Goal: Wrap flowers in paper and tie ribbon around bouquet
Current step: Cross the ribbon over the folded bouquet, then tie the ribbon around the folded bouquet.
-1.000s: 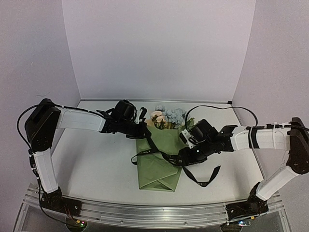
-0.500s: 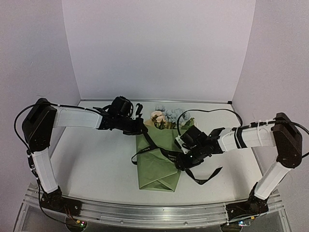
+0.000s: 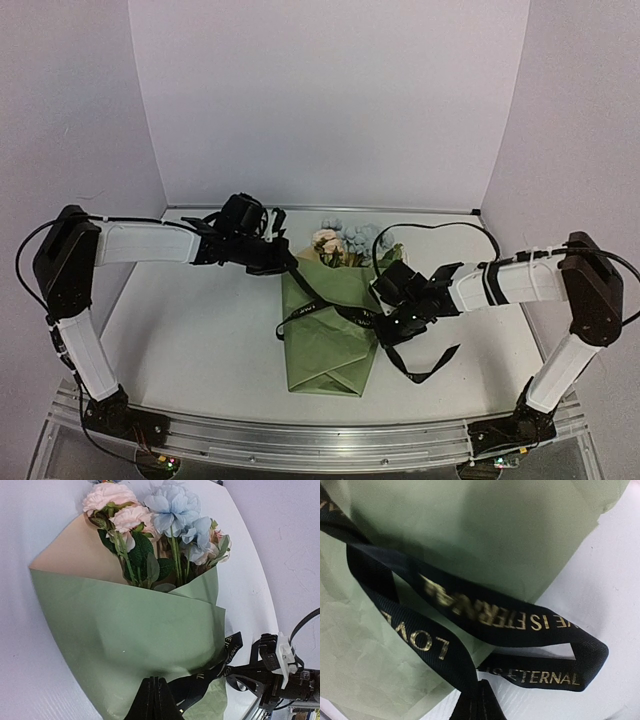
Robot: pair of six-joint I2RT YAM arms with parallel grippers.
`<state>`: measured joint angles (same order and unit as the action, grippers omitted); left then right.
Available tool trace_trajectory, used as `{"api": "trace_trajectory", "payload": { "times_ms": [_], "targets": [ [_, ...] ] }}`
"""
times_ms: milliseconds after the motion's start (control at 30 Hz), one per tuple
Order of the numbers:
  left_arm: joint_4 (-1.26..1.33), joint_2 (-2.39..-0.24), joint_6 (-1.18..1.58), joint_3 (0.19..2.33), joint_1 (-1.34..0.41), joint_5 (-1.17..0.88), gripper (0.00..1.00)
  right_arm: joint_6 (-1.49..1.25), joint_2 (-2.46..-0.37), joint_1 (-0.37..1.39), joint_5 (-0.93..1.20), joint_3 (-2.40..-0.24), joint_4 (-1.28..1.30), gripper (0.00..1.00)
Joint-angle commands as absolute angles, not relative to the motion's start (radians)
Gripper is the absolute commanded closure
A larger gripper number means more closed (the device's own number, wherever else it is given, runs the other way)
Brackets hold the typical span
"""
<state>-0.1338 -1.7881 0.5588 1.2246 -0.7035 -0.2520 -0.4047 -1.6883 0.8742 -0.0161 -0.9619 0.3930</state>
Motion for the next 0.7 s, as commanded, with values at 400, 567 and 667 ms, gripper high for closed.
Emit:
{"api": "trace_trajectory", "payload": {
  "times_ms": [400, 567, 667],
  "targets": [
    [-0.306, -1.378, 0.804, 0.859, -0.610, 0.184, 1.00, -0.465, -1.592, 0.837, -0.172, -1.048, 0.678, 1.00],
    [-0.366, -1.330, 0.865, 0.784, -0.525, 0.231, 1.00, -0.456, -1.593, 0.808, -0.159, -1.041, 0.710, 1.00],
    [-0.375, -1.298, 0.876, 0.760, -0.504, 0.244, 1.00, -0.453, -1.608, 0.796, -0.158, -1.037, 0.722, 1.00]
  ]
}}
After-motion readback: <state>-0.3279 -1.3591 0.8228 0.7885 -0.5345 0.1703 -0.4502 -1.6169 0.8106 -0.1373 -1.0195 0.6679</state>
